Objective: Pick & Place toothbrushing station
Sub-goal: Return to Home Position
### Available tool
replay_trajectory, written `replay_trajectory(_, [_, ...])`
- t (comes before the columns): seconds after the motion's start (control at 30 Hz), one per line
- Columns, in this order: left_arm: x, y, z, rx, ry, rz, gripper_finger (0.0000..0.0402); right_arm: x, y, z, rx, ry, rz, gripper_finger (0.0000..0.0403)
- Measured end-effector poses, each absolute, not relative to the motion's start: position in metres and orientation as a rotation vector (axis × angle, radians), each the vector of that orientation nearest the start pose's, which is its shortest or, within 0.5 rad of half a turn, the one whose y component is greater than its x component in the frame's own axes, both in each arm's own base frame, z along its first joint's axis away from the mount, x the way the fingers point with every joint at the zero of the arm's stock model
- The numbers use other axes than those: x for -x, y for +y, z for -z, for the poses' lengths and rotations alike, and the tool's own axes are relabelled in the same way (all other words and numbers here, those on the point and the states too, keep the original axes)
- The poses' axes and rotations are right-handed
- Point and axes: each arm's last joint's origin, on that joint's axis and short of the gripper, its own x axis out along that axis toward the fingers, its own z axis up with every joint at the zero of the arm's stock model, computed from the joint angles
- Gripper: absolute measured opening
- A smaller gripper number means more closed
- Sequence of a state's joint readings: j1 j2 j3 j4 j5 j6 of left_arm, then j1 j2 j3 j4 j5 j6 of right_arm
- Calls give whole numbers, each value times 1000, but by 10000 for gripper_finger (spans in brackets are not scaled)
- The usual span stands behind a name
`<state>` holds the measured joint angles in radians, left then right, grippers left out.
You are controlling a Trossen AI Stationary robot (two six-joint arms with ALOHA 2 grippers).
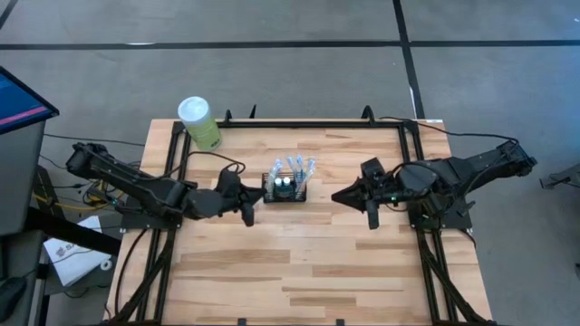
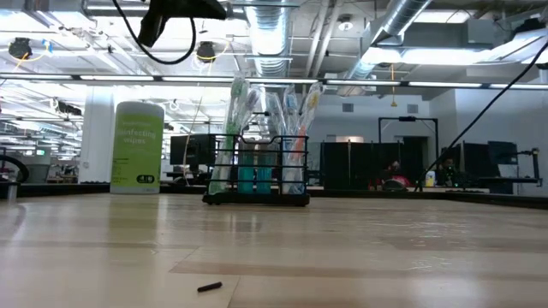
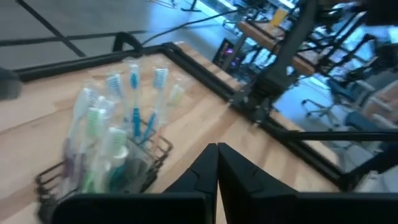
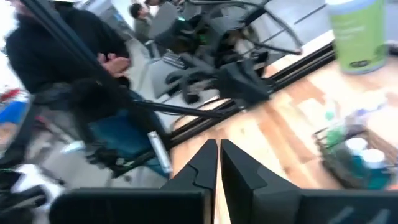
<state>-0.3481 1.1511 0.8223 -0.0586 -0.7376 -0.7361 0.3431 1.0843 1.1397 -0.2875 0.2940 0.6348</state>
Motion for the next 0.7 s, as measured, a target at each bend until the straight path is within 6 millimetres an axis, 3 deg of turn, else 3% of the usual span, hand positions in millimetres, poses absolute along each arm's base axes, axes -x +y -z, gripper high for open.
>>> replay_trajectory(0.13, [-238, -66, -291, 537, 167, -457, 1, -219, 68, -385, -496, 228, 122, 3])
replay_trajectory(0.3, [-238, -66, -292, 544, 161, -449, 1, -199, 65, -393, -417, 180, 223, 1])
replay_trajectory(0.53, [-239, -66, -293, 553, 151, -445, 1, -164, 56, -404, -326, 178, 198, 0])
replay_trajectory(0.7, [-239, -66, -293, 555, 148, -444, 1, -152, 56, -404, -310, 193, 172, 0])
